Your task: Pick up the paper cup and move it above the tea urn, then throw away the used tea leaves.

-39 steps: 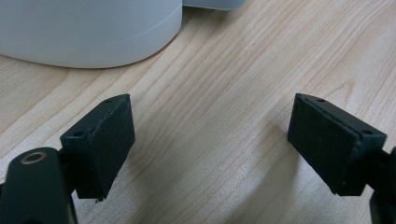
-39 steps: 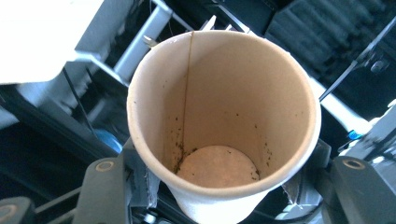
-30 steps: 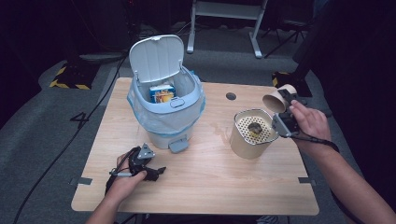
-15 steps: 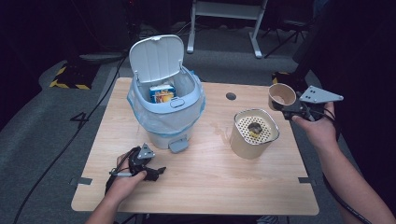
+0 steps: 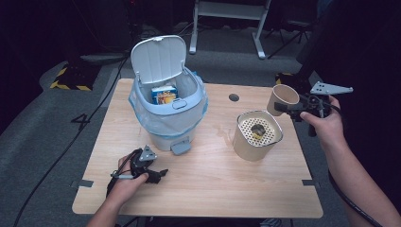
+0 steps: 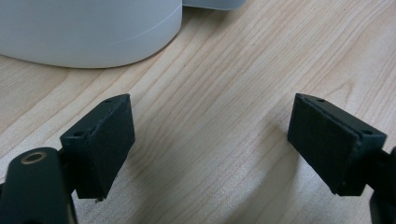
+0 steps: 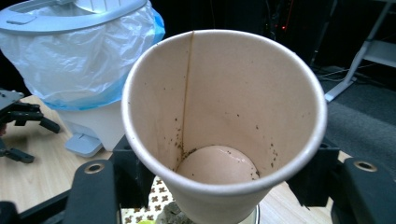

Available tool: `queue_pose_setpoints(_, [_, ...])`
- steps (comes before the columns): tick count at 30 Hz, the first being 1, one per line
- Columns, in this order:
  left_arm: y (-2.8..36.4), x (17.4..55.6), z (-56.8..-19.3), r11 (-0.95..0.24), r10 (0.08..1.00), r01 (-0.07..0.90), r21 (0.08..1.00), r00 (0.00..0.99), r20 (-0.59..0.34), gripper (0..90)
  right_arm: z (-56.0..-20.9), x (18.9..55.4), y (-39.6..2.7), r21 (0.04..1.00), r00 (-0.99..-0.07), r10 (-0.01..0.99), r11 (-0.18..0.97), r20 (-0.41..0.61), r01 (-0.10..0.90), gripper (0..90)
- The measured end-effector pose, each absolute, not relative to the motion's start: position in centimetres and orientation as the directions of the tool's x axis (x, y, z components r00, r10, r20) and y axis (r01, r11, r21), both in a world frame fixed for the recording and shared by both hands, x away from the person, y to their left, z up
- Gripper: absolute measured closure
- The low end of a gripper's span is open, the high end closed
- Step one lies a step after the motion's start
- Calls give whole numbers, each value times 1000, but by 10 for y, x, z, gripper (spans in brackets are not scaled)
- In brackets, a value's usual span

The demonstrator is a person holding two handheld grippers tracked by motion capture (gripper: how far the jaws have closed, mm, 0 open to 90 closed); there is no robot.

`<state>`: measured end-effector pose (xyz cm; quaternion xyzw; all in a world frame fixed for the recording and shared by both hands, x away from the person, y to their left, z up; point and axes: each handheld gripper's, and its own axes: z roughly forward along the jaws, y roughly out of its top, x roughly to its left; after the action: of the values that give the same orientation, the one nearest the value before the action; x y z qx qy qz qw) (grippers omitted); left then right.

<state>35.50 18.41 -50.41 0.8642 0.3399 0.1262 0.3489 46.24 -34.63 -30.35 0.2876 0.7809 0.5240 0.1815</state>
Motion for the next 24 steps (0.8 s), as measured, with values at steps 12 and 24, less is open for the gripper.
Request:
queue_pose_setpoints(12, [184,355,-504,-526,676,500,689,737,-19,152,-296,459,-344,911,-783,622,324,-3,254,351])
queue_pose_setpoints(24, [186,356,-504,-533,665,491,689,747,-18,153,-279,468,-317,918,-819,573,337,-23,210,341])
